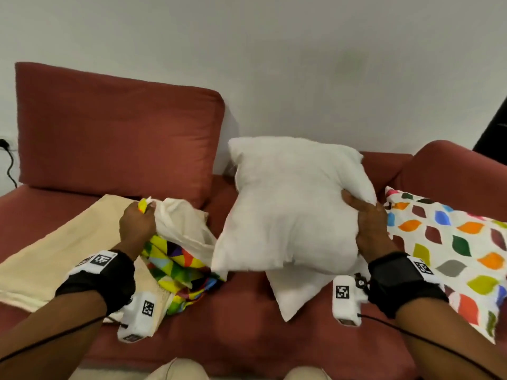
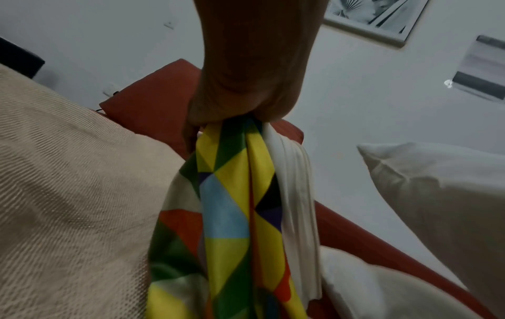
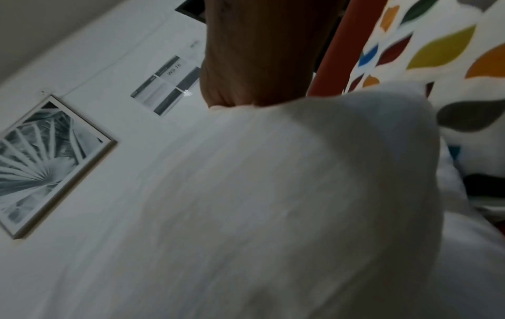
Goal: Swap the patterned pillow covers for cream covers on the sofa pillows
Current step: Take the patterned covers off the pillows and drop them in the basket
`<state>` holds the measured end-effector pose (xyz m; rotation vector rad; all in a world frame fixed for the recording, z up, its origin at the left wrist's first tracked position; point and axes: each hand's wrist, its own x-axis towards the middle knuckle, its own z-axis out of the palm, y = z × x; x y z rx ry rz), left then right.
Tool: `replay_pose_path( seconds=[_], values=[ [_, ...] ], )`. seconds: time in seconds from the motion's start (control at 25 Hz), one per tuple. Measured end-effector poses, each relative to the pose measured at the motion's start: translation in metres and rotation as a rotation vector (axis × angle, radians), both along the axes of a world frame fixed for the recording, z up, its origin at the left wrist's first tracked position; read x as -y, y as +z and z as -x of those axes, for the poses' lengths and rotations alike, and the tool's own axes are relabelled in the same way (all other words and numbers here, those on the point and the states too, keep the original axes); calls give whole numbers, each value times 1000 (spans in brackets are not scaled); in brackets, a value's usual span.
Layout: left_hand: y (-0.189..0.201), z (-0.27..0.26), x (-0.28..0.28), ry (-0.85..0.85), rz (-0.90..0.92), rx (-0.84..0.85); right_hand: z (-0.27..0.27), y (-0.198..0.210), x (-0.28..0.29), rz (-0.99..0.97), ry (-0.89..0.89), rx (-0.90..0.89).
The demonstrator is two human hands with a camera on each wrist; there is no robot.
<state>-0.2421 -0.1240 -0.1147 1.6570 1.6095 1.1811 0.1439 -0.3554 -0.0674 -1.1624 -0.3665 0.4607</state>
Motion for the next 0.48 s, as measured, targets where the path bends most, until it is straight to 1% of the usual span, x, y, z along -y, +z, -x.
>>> replay_pose_path(
  seconds=[0.12, 0.16, 0.2, 0.24, 0.28, 0.32, 0.36, 0.4, 0.44, 0.48],
  values=[
    [-30, -8, -2, -173, 40, 20, -11, -28, -40, -89, -110, -179],
    [-40, -17, 1, -225, 64, -22, -10, -40, -58, -45, -151, -164],
    [-51, -26, 4, -271, 56, -97, -6, -50, -72, 79, -187, -55],
    [-66, -36, 7, -310, 30, -226, -1, -55, -84, 273, -199, 141],
    [-82, -46, 10, -340, 45, -401, 3, -62, -95, 479, -199, 394],
    [-102, -55, 13, -379, 134, -595, 5, -71, -106, 635, -184, 653],
    [-121, -61, 17, -431, 232, -743, 9, -80, -114, 727, -137, 866],
    [-139, -65, 21, -477, 297, -839, 14, -90, -122, 799, -65, 1032],
    [-155, -69, 25, -507, 311, -901, 17, -104, -131, 878, 16, 1151],
    [-163, -72, 31, -496, 276, -929, 21, -116, -138, 946, 95, 1225]
  ],
)
